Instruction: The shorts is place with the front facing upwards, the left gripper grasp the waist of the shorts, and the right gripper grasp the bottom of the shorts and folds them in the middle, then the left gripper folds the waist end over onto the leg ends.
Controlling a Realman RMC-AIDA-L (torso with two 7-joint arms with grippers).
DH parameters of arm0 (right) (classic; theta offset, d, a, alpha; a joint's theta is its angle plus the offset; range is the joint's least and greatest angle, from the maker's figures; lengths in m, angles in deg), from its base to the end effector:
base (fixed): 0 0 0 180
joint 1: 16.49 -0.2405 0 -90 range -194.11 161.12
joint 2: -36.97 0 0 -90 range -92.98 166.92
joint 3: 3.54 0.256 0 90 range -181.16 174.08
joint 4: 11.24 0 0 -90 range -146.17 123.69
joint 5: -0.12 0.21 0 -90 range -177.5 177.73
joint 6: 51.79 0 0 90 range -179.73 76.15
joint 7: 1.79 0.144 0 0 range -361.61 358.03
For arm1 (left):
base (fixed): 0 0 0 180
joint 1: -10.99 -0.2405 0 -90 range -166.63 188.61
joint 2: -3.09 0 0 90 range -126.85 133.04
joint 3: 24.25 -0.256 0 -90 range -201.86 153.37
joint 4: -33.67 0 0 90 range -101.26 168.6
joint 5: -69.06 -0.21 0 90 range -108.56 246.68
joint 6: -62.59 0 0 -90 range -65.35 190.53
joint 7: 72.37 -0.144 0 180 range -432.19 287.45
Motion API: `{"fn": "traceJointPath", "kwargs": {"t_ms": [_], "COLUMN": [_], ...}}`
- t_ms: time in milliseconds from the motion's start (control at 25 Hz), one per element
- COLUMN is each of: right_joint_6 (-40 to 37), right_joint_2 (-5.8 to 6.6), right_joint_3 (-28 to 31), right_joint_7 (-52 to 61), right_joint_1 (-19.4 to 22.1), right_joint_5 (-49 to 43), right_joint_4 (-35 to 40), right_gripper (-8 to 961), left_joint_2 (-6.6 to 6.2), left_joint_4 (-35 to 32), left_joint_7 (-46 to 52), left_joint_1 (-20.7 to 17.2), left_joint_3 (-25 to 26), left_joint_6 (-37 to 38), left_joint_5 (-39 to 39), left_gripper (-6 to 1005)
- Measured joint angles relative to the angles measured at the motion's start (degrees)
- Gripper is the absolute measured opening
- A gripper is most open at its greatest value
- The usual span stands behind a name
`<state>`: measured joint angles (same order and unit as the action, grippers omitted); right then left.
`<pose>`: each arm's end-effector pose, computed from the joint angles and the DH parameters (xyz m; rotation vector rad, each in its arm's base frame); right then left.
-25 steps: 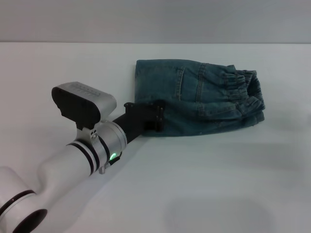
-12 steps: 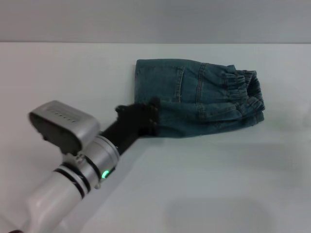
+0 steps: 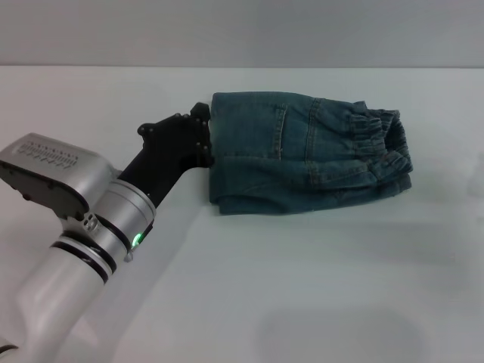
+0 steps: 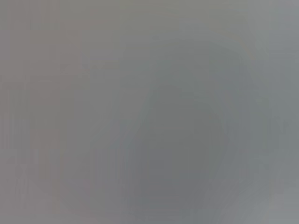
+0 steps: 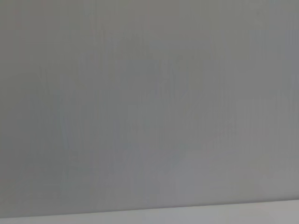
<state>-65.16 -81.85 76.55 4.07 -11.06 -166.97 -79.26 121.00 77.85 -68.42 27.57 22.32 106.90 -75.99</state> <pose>0.3185 0.3043 0.0241 -1.5665 0.8302 0.4550 -0.2228 0.3178 -0.0890 -1.9342 -0.6107 -0.8579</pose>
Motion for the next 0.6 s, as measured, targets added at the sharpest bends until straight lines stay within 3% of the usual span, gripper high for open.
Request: {"fn": "traceJointPath", "kwargs": {"t_ms": [400,600], "right_joint_6": [-0.10,-0.88], "right_joint_2": [-0.08,-0.09], "right_joint_3": [0.10,0.00], "right_joint_7": [-0.02,-0.02], "right_joint_1": [-0.04,-0.04], "right_joint_5": [0.00,0.00], "right_joint_4": [0.09,0.07], "right_gripper": [-2,-2], "left_joint_2": [-0.06,-0.03], "left_joint_4": [1.85,0.12], "left_joint_7": [-0.03,-0.14], "left_joint_1": [-0.75,-1.60], "left_joint_3": [-0.26,0.31], "left_joint_6": [0.97,7.62], "left_joint_5": [-0.08,-0.08], "left_gripper": [24,25]}}
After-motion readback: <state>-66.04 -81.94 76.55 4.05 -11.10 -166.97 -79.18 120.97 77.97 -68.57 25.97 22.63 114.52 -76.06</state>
